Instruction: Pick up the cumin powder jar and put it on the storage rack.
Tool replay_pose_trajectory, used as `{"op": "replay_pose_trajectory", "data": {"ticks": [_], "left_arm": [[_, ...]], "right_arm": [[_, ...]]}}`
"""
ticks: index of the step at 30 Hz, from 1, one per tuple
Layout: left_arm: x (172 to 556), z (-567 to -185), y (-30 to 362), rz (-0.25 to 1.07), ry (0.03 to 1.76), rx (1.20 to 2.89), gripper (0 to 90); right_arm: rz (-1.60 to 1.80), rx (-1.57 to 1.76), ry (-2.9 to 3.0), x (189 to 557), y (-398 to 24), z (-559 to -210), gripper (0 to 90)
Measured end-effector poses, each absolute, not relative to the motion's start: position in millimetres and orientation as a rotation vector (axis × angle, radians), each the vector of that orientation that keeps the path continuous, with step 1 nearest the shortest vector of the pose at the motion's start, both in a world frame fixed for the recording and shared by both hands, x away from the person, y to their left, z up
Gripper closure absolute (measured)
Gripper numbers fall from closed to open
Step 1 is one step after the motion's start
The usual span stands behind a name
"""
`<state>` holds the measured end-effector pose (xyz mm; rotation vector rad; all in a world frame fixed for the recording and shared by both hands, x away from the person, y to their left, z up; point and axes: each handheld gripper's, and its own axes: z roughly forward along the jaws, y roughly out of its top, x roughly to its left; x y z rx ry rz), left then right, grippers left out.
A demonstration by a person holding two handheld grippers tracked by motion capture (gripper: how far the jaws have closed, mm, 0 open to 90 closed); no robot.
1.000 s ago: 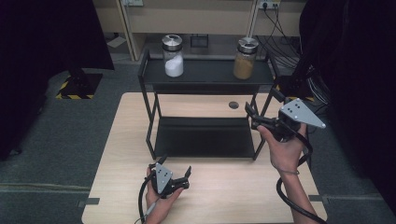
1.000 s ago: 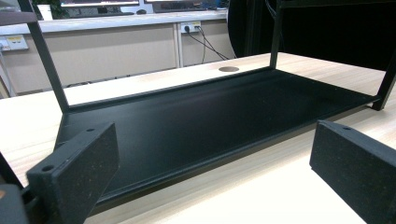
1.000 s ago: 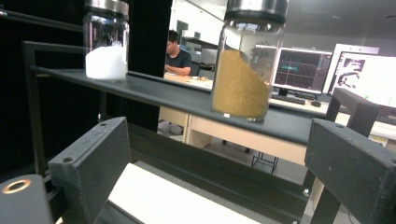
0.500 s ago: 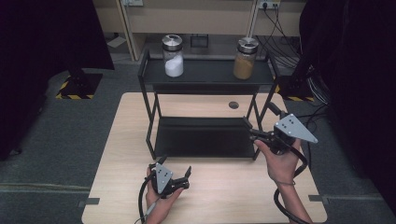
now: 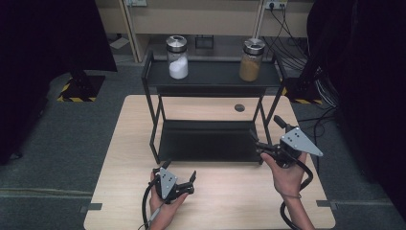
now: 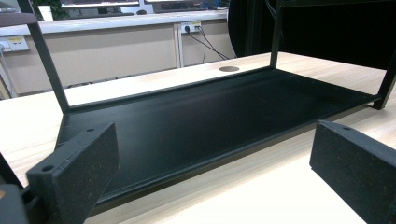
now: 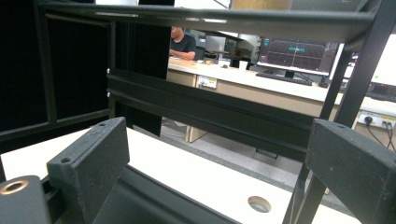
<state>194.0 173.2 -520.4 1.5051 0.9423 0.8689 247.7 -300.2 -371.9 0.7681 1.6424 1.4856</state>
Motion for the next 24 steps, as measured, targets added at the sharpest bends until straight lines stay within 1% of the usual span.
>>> {"op": "replay_pose_trajectory", "data": {"ticks": [24], "left_arm": [[193,-521,173,0.868,0.948,1.494,0.5]], "right_arm": [[1.481,0.802,1.674,238,-309,-397,6.0]]}}
